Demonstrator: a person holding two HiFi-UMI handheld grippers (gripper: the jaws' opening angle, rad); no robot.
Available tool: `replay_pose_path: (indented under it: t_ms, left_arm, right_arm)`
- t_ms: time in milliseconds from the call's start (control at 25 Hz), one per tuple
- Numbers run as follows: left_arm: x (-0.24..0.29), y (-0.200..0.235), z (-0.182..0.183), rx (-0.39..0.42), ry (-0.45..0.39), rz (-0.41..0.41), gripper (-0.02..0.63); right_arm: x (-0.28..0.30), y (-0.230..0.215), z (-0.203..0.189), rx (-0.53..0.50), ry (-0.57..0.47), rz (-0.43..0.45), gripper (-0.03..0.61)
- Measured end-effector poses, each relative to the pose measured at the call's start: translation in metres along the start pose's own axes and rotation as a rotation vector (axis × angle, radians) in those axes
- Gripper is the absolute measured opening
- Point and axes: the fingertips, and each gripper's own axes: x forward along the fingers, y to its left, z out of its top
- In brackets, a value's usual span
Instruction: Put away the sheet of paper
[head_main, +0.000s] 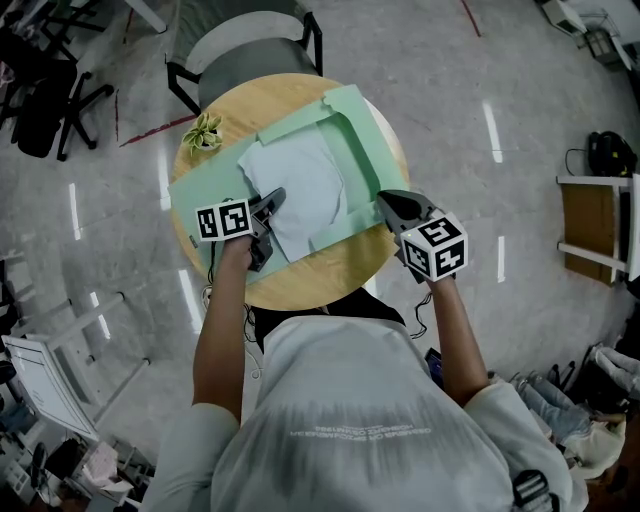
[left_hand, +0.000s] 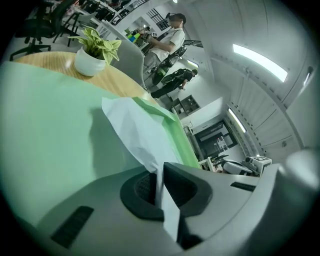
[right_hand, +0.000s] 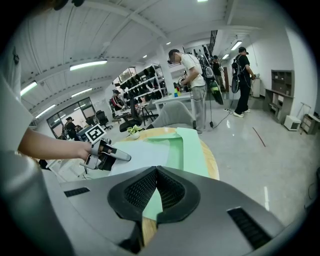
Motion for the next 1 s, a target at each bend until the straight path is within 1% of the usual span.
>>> replay_pose_path:
  t_ms: [160, 320, 440, 520, 560, 600, 640, 720, 760, 840, 880, 920, 960, 1000]
  left_arm:
    - [0.015, -0.009, 0.001, -0.023, -0.010, -0.012, 0.018]
    - [0.032, -0.015, 0.004, -0.019, -0.003, -0.002, 0.018]
    - [0.037, -0.017, 0.004, 0.026, 0.011, 0.026, 0.020]
    - [0.033, -0.015, 0.003, 0.062, 0.015, 0.064, 0.024]
    - [0.030, -0.012, 0.003, 0.066, 0.012, 0.084, 0.071]
    - [0.026, -0.009, 0.003, 0.059, 0.010, 0.096, 0.165]
    - [0.022, -0.005, 0.002, 0.046, 0.012, 0.101, 0.214]
    - [0.010, 0.000, -0.002, 0.029, 0.030, 0.106, 0.243]
    - [0.003, 0.003, -0.004, 0.033, 0.042, 0.116, 0.261]
    - [-0.012, 0.008, -0.010, 0.042, 0.060, 0.137, 0.265]
    - [-0.016, 0.009, -0.015, 0.033, 0.070, 0.135, 0.263]
    - [-0.019, 0.009, -0.020, 0.019, 0.081, 0.128, 0.241]
    - [-0.019, 0.011, -0.024, 0.008, 0.090, 0.124, 0.205]
    - [-0.019, 0.012, -0.028, 0.009, 0.095, 0.130, 0.192]
  right_arm:
    - [-0.006, -0.006, -0.001, 0.008, -0.004, -0.009, 0.028]
    - [-0.007, -0.012, 0.000, 0.011, -0.006, -0.017, 0.028]
    - [-0.007, -0.012, 0.001, 0.010, -0.008, -0.016, 0.028]
    - [-0.007, -0.011, 0.002, 0.008, -0.009, -0.013, 0.028]
    - [-0.007, -0.012, 0.002, 0.007, -0.009, -0.012, 0.028]
    - [-0.007, -0.012, 0.001, 0.007, -0.009, -0.011, 0.028]
    - [-0.006, -0.012, 0.000, 0.008, -0.009, -0.008, 0.028]
    - [-0.006, -0.012, -0.001, 0.013, -0.010, -0.003, 0.028]
    - [-0.006, -0.011, -0.001, 0.015, -0.011, 0.000, 0.028]
    - [-0.007, -0.009, -0.001, 0.016, -0.012, 0.004, 0.028]
    - [-0.007, -0.009, -0.001, 0.016, -0.012, 0.006, 0.028]
    - [-0.007, -0.009, -0.001, 0.016, -0.011, 0.007, 0.028]
    - [-0.007, -0.008, -0.001, 0.017, -0.010, 0.008, 0.028]
    - [-0.006, -0.008, -0.002, 0.017, -0.009, 0.009, 0.028]
